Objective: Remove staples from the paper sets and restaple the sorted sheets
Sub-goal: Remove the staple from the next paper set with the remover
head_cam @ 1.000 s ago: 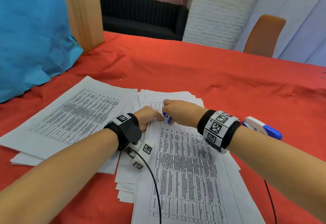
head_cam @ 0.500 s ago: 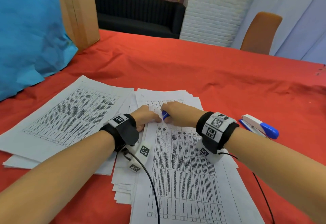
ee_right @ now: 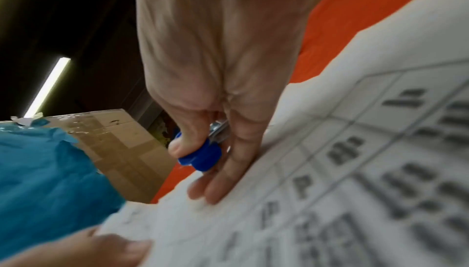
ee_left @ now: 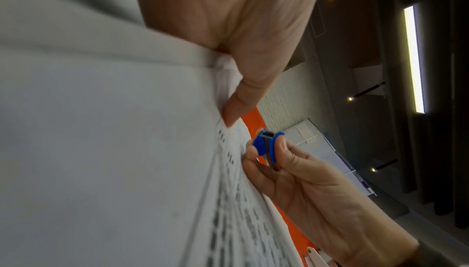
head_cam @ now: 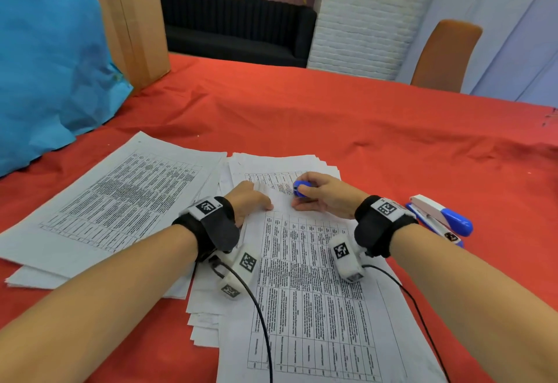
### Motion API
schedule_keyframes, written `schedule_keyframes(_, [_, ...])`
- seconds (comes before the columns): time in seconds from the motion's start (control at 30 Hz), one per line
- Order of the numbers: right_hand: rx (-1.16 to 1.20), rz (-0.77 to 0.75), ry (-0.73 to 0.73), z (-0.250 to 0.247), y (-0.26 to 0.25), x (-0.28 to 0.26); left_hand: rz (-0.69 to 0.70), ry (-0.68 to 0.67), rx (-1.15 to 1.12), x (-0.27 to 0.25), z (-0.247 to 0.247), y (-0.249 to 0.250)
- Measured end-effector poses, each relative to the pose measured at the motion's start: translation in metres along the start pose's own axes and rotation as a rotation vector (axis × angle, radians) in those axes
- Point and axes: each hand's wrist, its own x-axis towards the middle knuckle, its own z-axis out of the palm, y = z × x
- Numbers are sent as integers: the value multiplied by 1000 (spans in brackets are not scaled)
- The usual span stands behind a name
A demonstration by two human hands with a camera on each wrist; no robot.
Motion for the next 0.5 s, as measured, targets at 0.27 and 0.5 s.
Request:
schedule_keyframes(0.27, [-346, -314, 116, 14, -44, -22, 292, 60, -216, -23, 8, 37])
schedule_keyframes(0.5, [-1440, -452, 83, 37, -55, -22, -177, -218, -869, -24, 34, 38])
